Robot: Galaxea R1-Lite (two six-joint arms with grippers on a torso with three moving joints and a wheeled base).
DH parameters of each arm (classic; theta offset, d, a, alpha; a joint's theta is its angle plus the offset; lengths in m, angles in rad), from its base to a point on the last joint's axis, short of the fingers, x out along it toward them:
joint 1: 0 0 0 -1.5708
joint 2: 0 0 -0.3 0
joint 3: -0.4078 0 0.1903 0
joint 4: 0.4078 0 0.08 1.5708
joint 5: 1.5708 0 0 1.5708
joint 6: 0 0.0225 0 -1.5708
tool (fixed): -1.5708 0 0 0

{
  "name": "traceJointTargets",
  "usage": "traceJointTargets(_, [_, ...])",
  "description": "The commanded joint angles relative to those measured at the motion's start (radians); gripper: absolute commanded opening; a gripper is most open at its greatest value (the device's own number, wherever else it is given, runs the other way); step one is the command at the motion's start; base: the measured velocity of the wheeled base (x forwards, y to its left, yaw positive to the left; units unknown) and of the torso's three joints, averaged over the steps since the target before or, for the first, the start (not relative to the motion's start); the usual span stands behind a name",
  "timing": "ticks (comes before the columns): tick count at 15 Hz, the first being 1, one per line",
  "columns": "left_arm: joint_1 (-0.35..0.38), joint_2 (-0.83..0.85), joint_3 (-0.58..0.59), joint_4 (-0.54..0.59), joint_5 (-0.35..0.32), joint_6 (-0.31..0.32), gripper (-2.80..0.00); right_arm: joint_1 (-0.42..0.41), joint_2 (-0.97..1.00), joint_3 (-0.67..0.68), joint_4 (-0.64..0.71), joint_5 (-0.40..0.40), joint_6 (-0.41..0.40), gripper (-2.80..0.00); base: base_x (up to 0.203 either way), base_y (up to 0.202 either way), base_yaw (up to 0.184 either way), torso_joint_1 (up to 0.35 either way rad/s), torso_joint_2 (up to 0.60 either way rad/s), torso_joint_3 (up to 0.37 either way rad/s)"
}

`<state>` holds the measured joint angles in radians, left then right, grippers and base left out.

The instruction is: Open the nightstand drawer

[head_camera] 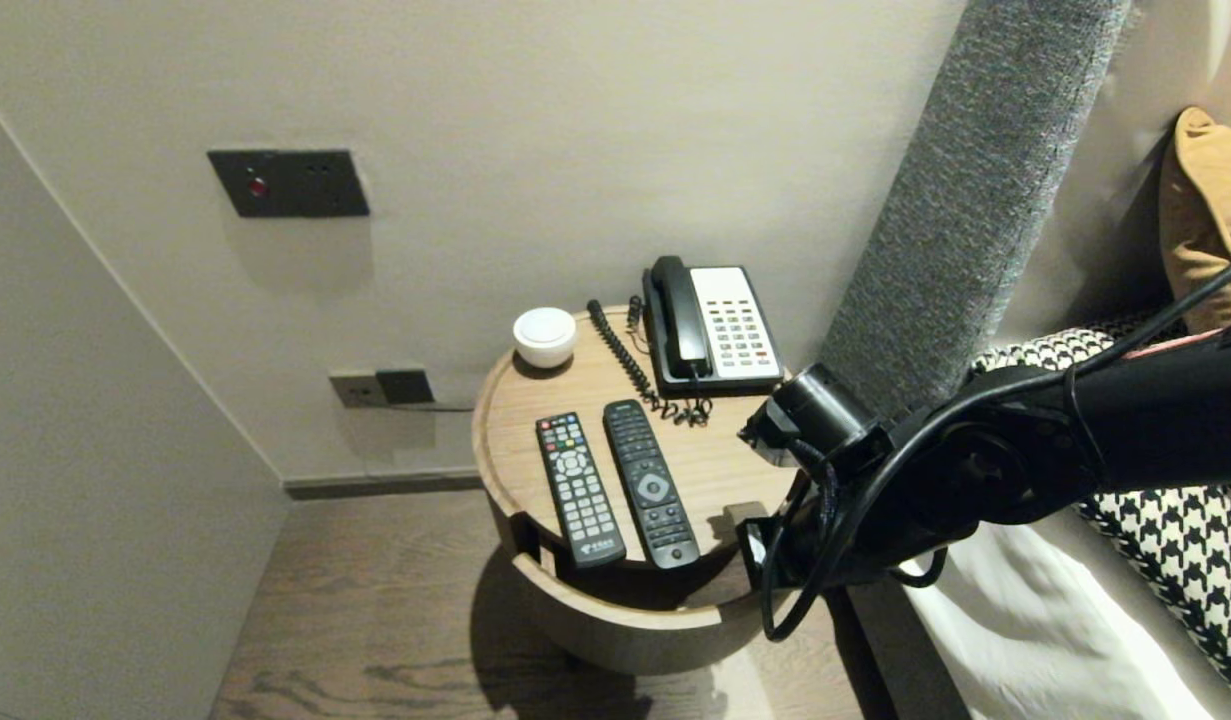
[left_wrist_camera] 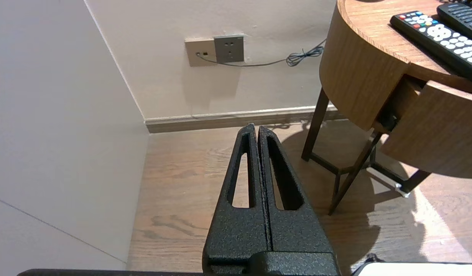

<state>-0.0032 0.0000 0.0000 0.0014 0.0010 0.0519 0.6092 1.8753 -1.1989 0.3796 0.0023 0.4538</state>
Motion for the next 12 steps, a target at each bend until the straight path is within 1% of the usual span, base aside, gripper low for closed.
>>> traceJointTargets(1, [0.0, 0.0, 0.0, 0.0, 0.001, 0.0, -2.8, 0.017, -0.019, 0.022, 0.002, 0.001, 0.011, -2.8, 0.0, 0.0, 0.0, 0.0, 0.0, 0.0])
traceJointTargets(8, [0.0, 0.0, 0.0, 0.0, 0.001, 0.0, -2.8, 0.055, -0.069, 0.137, -0.03, 0.002, 0.023, -2.8, 0.0, 0.0, 0.0, 0.0, 0.0, 0.0])
traceJointTargets(12, [0.0, 0.0, 0.0, 0.0, 0.001, 0.0, -2.8, 0.102, -0.088, 0.201, -0.058, 0.003, 0.053, -2.8, 0.0, 0.0, 0.0, 0.0, 0.0, 0.0])
